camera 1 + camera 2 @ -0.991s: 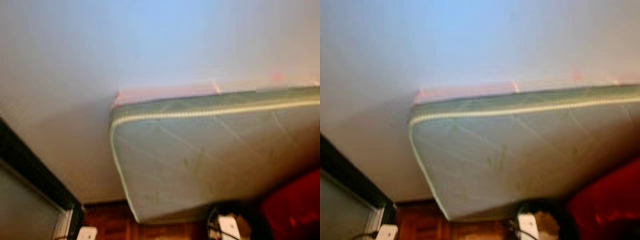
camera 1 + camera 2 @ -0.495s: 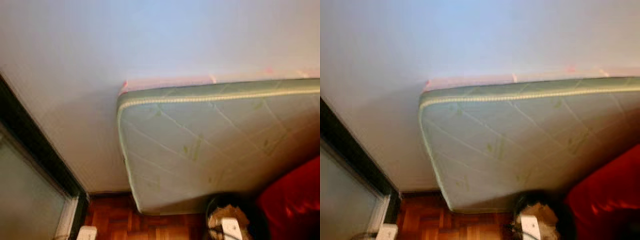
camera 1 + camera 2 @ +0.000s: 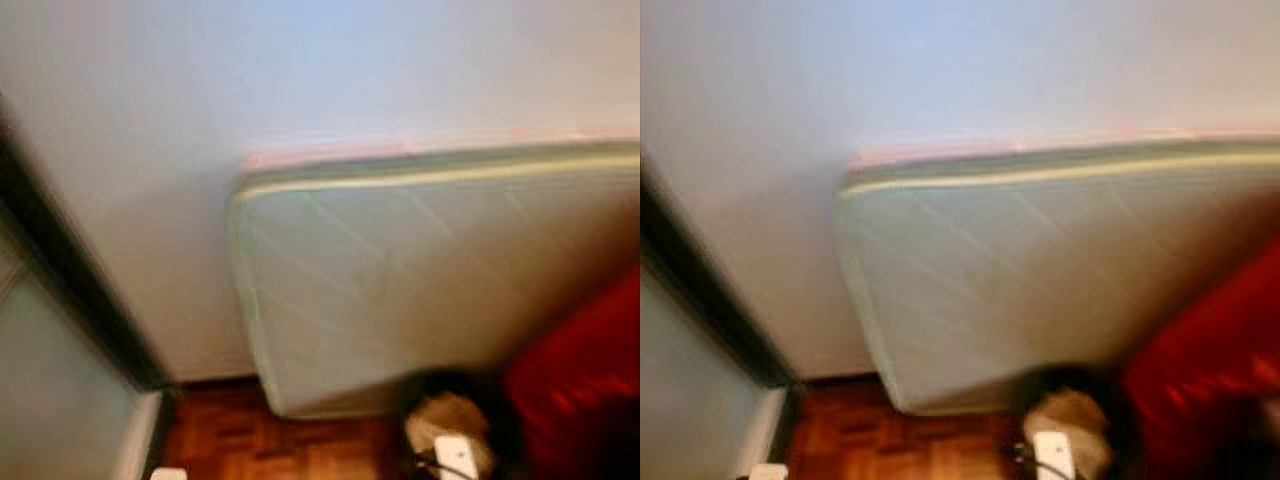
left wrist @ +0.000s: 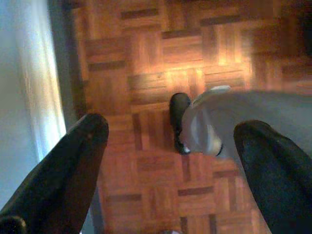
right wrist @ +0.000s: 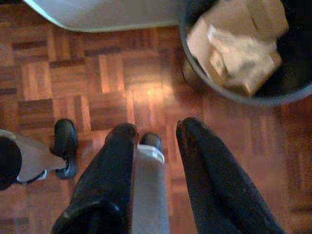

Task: Clean up the room

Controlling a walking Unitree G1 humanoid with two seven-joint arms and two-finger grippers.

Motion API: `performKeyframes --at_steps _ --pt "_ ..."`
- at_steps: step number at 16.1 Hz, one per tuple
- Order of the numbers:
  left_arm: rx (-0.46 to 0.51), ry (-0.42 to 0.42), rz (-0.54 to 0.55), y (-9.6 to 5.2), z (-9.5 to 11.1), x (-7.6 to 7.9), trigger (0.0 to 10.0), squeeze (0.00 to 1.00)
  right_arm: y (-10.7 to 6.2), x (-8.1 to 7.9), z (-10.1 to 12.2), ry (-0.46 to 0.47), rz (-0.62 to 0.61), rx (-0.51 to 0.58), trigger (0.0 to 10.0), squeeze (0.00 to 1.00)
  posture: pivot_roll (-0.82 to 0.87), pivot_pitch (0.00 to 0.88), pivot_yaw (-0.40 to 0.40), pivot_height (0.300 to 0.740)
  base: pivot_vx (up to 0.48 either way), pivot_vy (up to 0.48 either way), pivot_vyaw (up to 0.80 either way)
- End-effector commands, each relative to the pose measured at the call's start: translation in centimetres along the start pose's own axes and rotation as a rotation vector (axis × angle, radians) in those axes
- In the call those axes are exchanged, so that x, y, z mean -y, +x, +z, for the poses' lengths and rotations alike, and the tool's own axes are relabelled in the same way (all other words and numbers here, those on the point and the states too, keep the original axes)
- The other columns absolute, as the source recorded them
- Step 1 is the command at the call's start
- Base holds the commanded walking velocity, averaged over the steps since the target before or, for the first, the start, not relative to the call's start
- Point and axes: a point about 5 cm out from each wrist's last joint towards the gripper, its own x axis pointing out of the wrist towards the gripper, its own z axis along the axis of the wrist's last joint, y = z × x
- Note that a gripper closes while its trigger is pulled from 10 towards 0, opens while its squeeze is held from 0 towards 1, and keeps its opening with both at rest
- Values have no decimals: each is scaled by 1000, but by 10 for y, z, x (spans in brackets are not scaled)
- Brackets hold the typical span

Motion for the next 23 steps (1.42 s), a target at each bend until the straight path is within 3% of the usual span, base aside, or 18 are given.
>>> performKeyframes --at_steps 1,23 --pt "29 -6 2 2 8 0 10000 0 0 2 1 -3 -4 -4 10000 0 52 0 -25 740 0 0 -763" --pt "30 29 -18 2 12 -3 10000 0 1 -4 3 17 -2 0 10000 0 43 0 6 740 0 -46 -744"
